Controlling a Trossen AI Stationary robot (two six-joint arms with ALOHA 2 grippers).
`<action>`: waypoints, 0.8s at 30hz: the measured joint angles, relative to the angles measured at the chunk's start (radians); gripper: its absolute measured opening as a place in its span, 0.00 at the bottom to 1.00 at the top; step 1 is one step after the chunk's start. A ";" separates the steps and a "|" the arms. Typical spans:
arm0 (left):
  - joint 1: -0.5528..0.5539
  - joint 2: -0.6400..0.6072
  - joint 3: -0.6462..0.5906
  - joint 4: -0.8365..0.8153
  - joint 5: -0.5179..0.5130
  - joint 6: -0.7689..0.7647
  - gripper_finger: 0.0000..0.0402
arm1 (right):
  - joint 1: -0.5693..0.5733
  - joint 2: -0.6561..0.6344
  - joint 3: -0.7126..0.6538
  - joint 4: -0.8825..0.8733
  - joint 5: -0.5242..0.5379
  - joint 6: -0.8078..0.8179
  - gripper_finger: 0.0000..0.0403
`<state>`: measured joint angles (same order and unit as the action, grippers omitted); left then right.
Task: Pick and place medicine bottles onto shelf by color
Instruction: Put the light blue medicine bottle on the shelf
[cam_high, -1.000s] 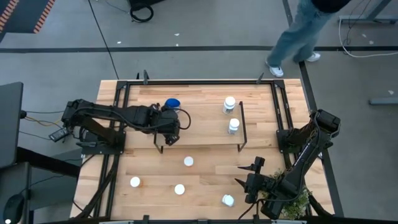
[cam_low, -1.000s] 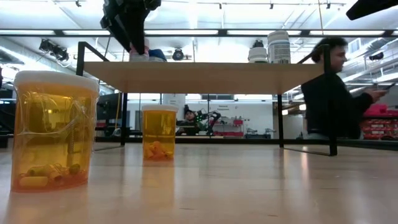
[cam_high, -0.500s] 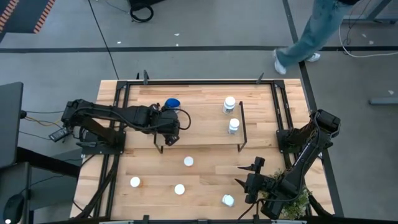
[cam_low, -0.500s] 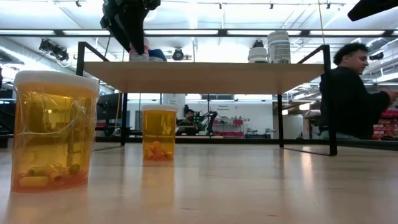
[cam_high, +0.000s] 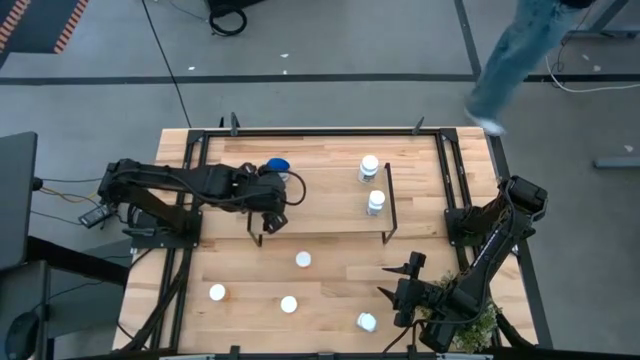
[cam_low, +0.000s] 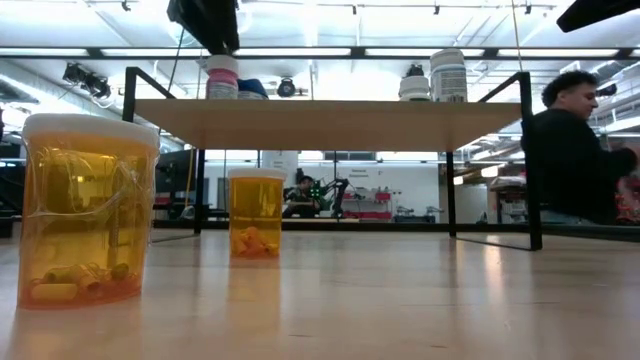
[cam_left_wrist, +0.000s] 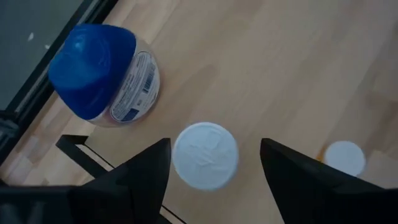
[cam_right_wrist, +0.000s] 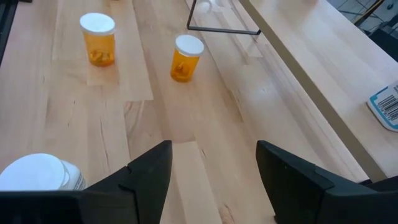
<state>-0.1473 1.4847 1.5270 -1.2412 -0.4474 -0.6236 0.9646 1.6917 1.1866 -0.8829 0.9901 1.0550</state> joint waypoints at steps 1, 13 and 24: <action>-0.004 0.000 0.011 -0.009 0.000 -0.001 0.63 | 0.000 0.000 0.000 0.000 0.000 0.000 0.60; -0.189 0.002 0.132 -0.018 -0.094 -0.048 0.56 | 0.000 0.000 0.000 0.000 0.012 0.000 0.60; -0.374 0.058 -0.051 0.412 -0.310 0.094 0.51 | -0.038 0.000 0.000 0.172 -0.229 -0.165 0.60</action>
<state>-0.5217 1.5423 1.4759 -0.8291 -0.7571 -0.5294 0.9269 1.6917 1.1864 -0.7111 0.7612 0.8902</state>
